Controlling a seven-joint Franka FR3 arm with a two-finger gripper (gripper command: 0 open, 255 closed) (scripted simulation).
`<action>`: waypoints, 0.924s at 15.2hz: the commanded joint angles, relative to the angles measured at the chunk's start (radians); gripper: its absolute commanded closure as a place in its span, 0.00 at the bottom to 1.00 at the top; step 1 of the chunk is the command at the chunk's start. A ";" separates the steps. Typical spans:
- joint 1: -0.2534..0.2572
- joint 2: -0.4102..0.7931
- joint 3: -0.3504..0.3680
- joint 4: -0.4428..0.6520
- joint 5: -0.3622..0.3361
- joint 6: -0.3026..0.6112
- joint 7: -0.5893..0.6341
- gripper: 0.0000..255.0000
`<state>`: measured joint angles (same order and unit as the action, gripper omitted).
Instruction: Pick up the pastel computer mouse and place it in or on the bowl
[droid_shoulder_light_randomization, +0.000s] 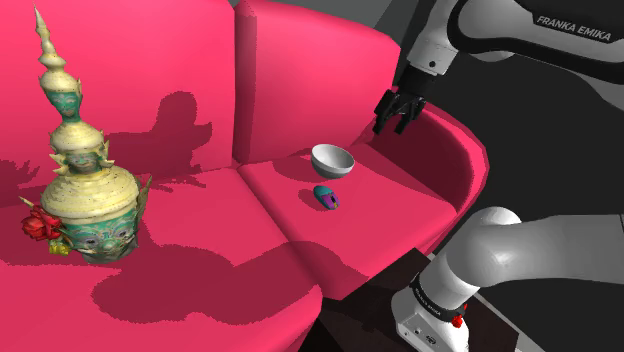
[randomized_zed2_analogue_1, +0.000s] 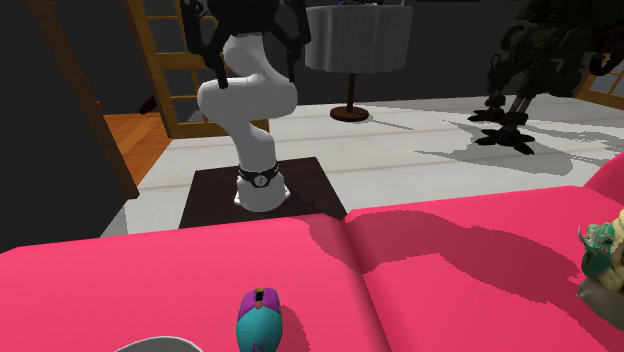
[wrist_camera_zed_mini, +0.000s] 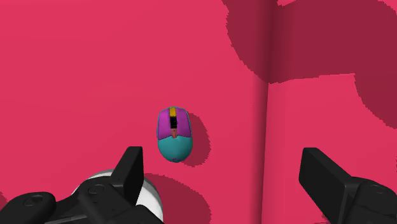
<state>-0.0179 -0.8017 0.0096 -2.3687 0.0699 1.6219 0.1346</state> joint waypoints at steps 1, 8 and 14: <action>0.000 0.000 0.000 0.000 0.000 0.000 0.000 0.00; -0.012 0.177 0.020 -0.075 -0.028 0.211 0.003 0.00; -0.027 0.372 0.034 -0.090 -0.062 0.385 0.016 0.00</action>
<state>-0.0433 -0.4592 0.0390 -2.4557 0.0133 1.9781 0.1449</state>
